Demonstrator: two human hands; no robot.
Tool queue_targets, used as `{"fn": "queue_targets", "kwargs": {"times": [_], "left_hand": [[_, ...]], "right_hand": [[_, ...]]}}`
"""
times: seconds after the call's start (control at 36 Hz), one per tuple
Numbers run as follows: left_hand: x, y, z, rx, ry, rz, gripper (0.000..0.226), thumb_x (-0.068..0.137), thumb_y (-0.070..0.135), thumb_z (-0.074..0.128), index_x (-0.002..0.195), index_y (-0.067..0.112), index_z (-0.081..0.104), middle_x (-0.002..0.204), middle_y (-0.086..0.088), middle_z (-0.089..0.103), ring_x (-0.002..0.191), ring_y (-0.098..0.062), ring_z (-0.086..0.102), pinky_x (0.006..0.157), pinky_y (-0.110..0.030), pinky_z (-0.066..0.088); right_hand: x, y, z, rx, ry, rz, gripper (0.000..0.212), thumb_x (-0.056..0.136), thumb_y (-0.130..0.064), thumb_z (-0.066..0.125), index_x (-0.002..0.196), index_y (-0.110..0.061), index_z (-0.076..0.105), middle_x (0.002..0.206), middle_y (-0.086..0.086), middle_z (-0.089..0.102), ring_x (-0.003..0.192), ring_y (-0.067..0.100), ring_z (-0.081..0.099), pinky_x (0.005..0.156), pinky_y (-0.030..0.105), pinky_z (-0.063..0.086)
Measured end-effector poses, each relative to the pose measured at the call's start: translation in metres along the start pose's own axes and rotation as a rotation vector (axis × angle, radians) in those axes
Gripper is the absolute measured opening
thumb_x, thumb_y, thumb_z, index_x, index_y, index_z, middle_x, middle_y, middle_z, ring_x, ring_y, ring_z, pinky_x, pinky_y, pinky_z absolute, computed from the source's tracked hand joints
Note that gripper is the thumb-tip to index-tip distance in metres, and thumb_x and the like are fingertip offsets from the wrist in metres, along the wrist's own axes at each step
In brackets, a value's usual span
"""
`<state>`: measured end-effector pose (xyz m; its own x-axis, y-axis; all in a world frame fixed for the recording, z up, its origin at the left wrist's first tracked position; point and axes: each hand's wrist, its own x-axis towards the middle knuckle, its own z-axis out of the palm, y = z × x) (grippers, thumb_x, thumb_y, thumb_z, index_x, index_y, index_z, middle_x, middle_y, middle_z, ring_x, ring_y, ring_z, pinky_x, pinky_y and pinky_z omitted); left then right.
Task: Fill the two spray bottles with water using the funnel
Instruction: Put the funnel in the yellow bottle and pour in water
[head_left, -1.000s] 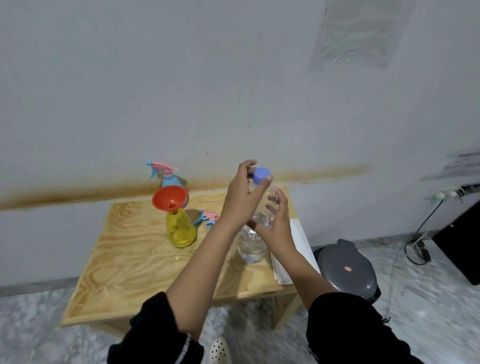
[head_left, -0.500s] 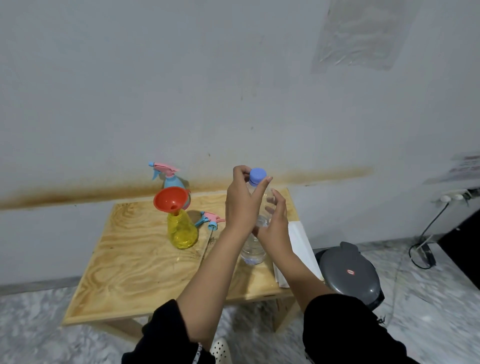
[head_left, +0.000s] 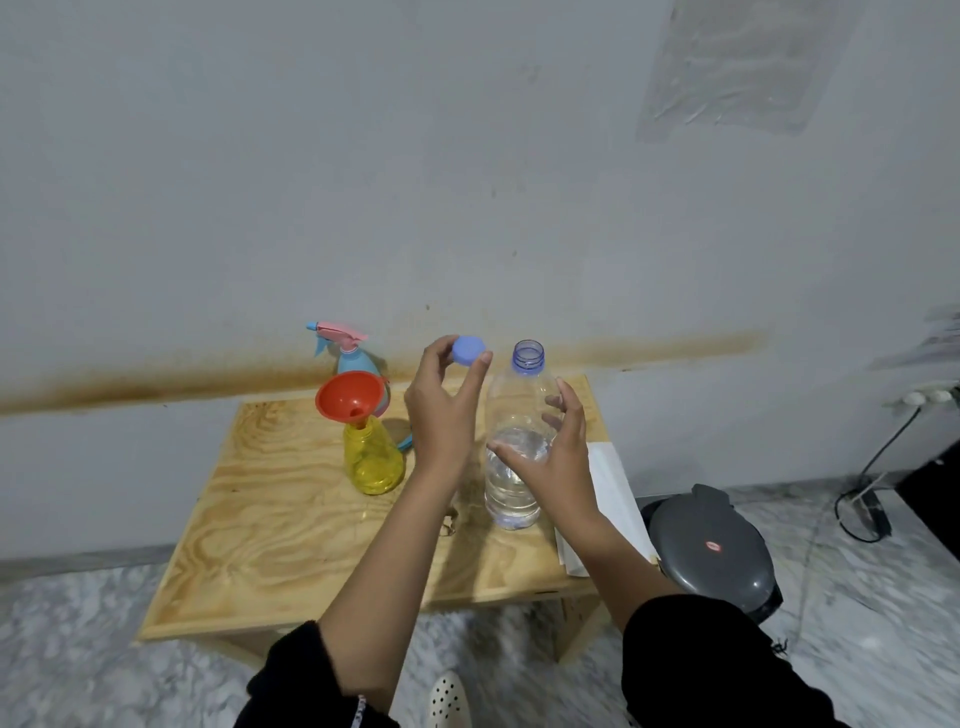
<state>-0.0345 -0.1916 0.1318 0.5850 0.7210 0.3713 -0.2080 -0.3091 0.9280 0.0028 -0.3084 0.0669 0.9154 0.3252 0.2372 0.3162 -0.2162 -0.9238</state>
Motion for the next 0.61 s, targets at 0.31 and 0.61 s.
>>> {"fn": "queue_targets", "kwargs": {"times": [0.31, 0.61], "left_hand": [[-0.091, -0.146, -0.051, 0.320, -0.224, -0.378, 0.033, 0.085, 0.014, 0.068, 0.116, 0.004, 0.060, 0.103, -0.006, 0.065, 0.090, -0.011, 0.061, 0.068, -0.011, 0.040], [-0.122, -0.212, -0.046, 0.552, -0.351, -0.323, 0.035, 0.083, 0.012, 0.070, 0.116, 0.002, 0.063, 0.117, -0.016, 0.059, 0.109, -0.030, 0.053, 0.093, -0.031, 0.038]], "right_hand": [[0.004, 0.015, 0.004, -0.049, 0.061, -0.095, 0.104, 0.064, -0.042, 0.082, 0.142, -0.036, 0.013, 0.130, -0.004, 0.039, 0.113, 0.017, 0.050, 0.093, 0.037, 0.049], [0.008, 0.027, 0.009, -0.138, 0.119, -0.176, 0.105, 0.064, -0.043, 0.081, 0.144, -0.015, 0.018, 0.126, 0.003, 0.044, 0.108, 0.019, 0.053, 0.087, 0.039, 0.053]]}}
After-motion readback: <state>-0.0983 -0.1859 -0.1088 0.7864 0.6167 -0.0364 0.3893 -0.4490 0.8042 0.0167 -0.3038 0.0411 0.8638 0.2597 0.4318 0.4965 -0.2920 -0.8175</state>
